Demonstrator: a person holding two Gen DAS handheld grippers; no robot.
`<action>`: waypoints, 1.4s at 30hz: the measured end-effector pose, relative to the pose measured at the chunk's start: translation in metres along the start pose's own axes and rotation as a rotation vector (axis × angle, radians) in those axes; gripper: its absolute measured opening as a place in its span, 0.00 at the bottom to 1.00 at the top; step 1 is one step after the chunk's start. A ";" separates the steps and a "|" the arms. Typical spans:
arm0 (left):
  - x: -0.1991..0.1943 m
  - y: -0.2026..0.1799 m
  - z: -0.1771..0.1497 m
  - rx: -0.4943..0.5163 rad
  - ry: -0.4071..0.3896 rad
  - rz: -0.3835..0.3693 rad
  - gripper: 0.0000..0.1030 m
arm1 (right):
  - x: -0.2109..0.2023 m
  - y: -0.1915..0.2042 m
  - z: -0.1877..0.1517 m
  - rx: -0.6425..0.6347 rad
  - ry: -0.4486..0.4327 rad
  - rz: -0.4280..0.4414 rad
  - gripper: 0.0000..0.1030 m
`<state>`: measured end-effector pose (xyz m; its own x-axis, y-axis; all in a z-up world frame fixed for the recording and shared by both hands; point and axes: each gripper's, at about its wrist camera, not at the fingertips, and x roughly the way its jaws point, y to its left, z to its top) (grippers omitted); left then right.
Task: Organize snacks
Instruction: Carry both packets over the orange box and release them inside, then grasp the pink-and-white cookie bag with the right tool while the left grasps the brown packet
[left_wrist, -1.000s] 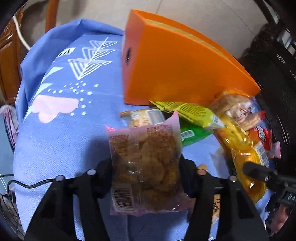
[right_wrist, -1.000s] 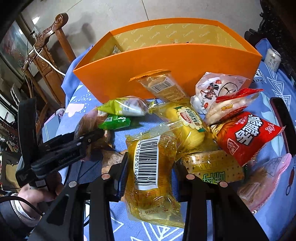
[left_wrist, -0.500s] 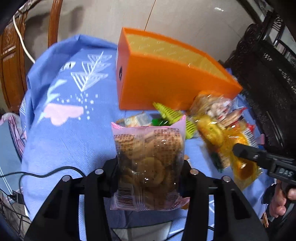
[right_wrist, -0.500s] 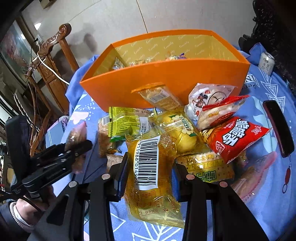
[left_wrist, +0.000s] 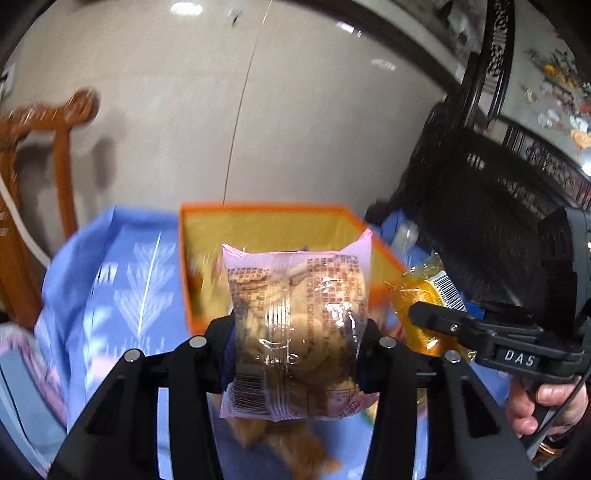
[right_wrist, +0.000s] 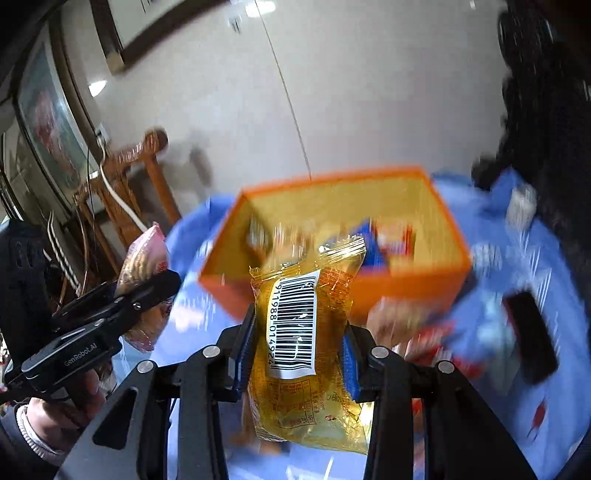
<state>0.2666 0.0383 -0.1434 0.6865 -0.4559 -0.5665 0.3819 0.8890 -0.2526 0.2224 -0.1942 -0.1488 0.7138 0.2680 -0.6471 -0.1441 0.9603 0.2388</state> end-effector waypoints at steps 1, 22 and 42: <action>0.005 -0.002 0.014 0.010 -0.015 -0.002 0.45 | 0.000 -0.002 0.012 -0.008 -0.021 -0.004 0.38; 0.005 0.009 0.009 -0.067 0.041 0.109 0.95 | -0.031 -0.062 0.010 0.094 -0.062 -0.147 0.69; 0.012 -0.021 -0.129 -0.020 0.301 0.046 0.95 | 0.002 -0.076 -0.127 -0.282 0.177 -0.226 0.84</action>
<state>0.1870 0.0201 -0.2457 0.4872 -0.3847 -0.7840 0.3404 0.9104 -0.2351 0.1478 -0.2567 -0.2605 0.6232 0.0328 -0.7814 -0.1967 0.9736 -0.1160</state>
